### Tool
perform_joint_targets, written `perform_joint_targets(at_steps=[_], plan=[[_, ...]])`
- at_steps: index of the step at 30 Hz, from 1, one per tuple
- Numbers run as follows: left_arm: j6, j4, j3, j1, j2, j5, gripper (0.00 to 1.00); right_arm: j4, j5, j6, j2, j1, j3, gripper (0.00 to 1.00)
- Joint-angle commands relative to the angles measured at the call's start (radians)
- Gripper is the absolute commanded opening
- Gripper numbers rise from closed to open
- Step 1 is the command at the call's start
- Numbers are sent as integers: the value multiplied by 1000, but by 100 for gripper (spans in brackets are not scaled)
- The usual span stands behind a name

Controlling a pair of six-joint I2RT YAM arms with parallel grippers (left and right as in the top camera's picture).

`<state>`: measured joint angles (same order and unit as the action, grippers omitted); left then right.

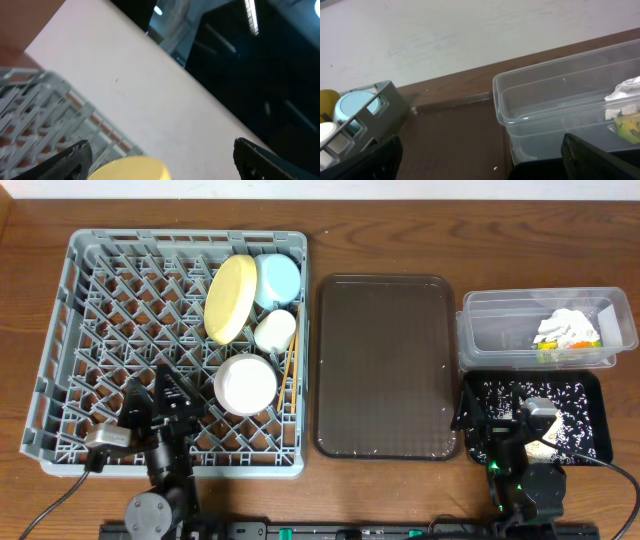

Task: Sort waste into correct bins and load items into the dishwasher rack

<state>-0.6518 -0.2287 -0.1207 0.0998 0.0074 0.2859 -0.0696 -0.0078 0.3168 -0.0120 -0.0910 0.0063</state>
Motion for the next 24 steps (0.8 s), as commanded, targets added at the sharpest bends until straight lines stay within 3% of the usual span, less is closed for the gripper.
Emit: perform_joint_targets(at_steps=[1,6,13,24], plan=[[-1,-5,48,-5,-5,-13,91,-4,0,-19,6,-8,-1,99],[-1,-4,118,-5,-6,-13,91,-4,0,-19,6,-7,-1,99],[0,199,117,-5,-6,-13,91,-4,0,-19,6,-8,-1,99],[21,277,117,-5,-6,-12,91,-4,0,-19,6,-7,-1,99]])
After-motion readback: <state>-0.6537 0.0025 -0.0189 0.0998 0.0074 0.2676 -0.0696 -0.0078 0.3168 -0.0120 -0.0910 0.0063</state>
